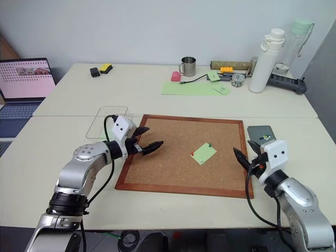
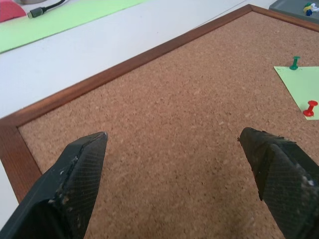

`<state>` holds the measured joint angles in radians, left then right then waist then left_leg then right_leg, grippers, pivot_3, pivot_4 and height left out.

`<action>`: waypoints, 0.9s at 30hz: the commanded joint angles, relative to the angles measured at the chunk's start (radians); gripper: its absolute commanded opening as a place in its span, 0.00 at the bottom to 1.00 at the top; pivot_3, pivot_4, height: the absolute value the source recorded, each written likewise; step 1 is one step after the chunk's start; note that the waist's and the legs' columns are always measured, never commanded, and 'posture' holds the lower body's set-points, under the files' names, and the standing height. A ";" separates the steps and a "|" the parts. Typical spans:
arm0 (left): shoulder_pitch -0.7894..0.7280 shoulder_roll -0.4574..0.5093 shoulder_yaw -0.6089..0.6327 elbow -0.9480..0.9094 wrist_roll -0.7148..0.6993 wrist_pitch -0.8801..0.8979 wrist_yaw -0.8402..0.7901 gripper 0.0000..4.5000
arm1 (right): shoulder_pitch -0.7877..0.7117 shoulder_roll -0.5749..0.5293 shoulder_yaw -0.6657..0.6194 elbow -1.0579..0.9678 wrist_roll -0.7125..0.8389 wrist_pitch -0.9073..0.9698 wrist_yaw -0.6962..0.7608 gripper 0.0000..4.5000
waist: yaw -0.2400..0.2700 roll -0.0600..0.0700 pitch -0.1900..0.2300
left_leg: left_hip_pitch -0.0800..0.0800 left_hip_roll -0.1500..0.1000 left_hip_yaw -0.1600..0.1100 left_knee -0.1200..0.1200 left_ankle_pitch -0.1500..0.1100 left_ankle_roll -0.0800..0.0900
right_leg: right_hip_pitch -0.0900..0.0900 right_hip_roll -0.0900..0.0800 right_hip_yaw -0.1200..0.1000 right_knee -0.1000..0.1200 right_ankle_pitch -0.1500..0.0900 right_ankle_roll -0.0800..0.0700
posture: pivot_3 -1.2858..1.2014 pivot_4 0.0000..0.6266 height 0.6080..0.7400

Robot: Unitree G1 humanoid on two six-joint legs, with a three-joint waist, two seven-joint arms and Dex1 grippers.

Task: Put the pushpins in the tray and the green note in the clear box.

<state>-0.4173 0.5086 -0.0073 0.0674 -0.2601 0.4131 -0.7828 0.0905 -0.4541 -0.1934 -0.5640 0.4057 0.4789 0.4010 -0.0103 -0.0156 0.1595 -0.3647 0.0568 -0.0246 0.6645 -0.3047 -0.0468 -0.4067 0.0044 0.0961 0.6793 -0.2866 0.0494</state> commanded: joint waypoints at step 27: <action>-0.045 0.018 0.025 0.002 -0.022 -0.085 -0.045 1.00 | -0.044 -0.068 -0.078 0.110 0.077 -0.062 0.141 0.70 | 0.000 0.000 0.000 | 0.000 0.000 0.000 0.000 0.000 0.000 | 0.000 0.000 0.000 0.000 0.000 0.000 | 0.52 0.24 1.00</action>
<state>-0.4440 0.5107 -0.0245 0.1008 -0.2441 0.3378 -0.8080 0.0584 -0.5160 -0.2431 -0.4237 0.4538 0.4200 0.5319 -0.0104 -0.0160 0.1598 -0.3646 0.0567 -0.0245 0.6643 -0.3047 -0.0467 -0.4067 0.0046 0.0963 0.6788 -0.2867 0.0494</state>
